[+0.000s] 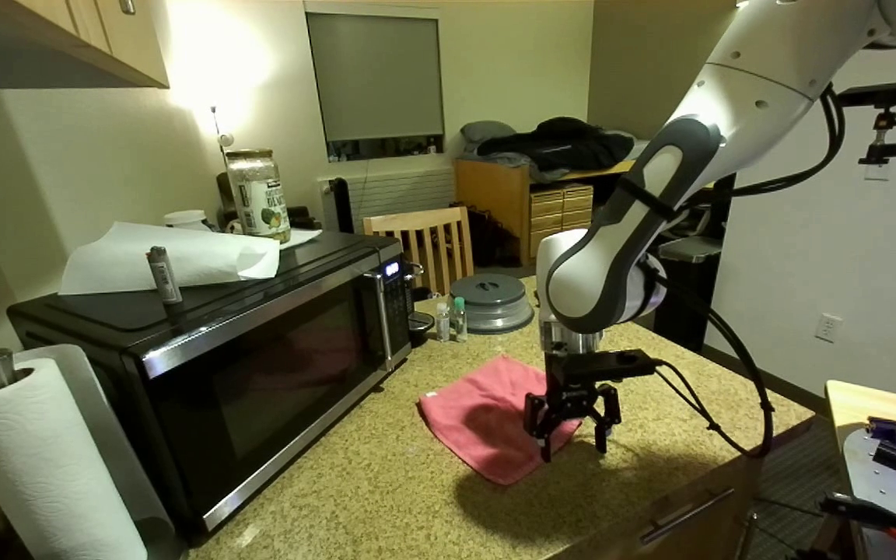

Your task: Spread the cloth on the table

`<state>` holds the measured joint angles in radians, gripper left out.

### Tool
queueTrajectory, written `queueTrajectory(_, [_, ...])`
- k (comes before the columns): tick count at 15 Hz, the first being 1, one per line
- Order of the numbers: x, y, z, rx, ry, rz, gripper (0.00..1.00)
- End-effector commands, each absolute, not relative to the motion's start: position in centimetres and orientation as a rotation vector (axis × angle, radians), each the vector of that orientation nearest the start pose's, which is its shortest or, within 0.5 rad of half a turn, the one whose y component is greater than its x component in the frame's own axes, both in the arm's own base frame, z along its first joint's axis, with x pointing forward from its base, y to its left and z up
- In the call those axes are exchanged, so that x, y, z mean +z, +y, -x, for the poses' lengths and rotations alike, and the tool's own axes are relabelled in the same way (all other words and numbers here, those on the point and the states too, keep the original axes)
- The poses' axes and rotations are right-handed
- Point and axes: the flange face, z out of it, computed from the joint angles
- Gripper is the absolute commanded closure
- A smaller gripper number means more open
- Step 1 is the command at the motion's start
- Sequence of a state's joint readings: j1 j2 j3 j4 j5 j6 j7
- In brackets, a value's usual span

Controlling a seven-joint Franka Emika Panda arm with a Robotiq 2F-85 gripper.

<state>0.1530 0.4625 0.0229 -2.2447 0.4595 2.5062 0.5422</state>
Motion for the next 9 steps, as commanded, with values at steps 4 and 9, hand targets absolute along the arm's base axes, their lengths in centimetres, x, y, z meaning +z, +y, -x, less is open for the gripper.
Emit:
queueTrajectory(4, [13.9,8.8,-50.8,0.413,1.107,2.743,0.0])
queueTrajectory(9, [15.0,5.0,-53.0,0.293,1.265,2.75,0.0])
